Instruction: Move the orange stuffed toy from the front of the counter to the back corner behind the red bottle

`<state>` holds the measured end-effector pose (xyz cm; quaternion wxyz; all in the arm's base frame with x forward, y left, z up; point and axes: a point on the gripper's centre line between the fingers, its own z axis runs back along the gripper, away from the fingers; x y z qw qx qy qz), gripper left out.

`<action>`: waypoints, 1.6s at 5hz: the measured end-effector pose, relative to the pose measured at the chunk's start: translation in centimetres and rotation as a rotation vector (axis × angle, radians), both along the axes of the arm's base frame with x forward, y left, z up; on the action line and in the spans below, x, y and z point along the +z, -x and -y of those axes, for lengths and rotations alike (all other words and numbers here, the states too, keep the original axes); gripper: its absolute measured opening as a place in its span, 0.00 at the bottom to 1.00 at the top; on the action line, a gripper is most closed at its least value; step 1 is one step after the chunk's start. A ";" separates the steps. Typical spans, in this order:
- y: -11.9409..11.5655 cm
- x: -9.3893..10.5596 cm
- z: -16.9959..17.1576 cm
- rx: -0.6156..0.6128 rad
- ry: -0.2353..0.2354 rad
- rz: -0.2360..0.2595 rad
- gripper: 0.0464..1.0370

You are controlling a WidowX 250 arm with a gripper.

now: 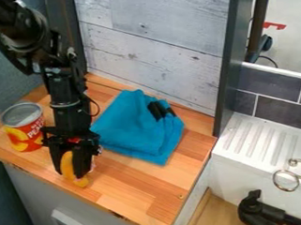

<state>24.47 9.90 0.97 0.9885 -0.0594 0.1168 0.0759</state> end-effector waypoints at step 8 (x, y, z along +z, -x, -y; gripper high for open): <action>-6.9 12.0 -12.2 0.366 0.068 0.426 0.47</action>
